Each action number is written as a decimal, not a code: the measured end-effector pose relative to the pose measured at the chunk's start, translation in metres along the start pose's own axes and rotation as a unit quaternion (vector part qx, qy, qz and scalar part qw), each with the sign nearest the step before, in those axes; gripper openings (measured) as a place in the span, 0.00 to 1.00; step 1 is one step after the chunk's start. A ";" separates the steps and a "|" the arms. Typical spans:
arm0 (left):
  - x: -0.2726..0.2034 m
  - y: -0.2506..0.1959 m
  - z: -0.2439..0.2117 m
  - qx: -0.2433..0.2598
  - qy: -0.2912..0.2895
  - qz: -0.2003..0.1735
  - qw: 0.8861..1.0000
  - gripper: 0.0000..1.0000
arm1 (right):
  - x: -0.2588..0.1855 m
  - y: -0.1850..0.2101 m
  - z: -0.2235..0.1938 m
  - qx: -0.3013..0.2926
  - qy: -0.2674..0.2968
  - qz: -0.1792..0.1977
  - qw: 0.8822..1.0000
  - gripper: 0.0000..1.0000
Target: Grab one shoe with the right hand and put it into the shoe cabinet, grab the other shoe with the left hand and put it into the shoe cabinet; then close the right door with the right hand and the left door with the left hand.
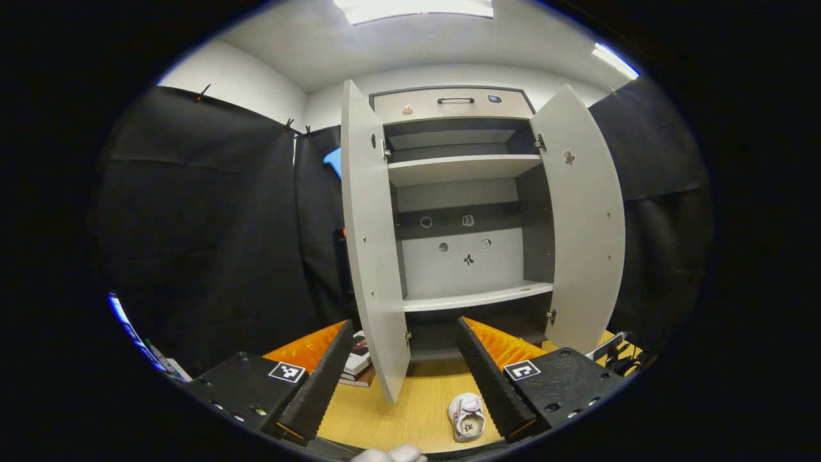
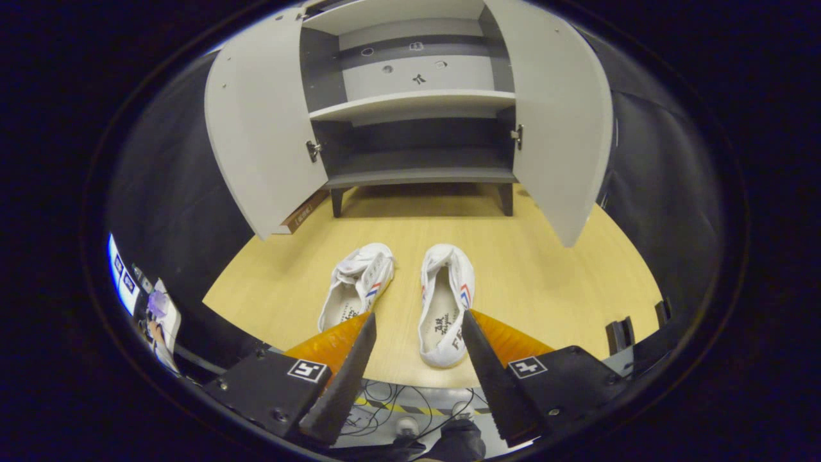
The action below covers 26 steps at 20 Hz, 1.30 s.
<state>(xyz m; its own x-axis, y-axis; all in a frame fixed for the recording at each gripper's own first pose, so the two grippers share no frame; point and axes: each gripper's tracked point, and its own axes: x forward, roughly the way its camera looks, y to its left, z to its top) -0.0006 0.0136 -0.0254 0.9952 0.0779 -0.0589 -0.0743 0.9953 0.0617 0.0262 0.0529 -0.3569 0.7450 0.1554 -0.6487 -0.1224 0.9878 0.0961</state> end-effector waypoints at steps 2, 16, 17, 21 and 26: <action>-0.002 0.003 0.001 -0.003 0.001 0.009 1.000 0.96 | 0.027 0.005 -0.010 0.011 0.030 0.004 0.999 0.83; 0.027 0.013 -0.004 0.005 0.024 0.063 0.998 0.96 | 0.143 -0.012 0.008 0.041 0.080 -0.007 0.996 0.81; 0.030 0.010 -0.005 0.002 0.026 0.062 0.998 0.96 | 0.150 -0.013 0.010 0.040 0.079 -0.004 0.996 0.81; 0.043 0.002 -0.011 0.002 0.036 0.061 0.997 0.96 | 0.162 -0.029 0.016 0.038 0.068 -0.025 0.997 0.65; 0.051 -0.004 -0.014 0.002 0.039 0.061 0.997 0.96 | 0.167 -0.024 0.016 0.040 0.069 0.018 0.997 0.16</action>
<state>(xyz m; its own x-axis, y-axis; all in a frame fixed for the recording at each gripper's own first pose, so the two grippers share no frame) 0.0497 0.0141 -0.0423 0.9708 0.2033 -0.1271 -0.1946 0.9778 0.0774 0.1639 0.0548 -0.4553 0.6427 0.1939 -0.7412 -0.0900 0.9799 0.1783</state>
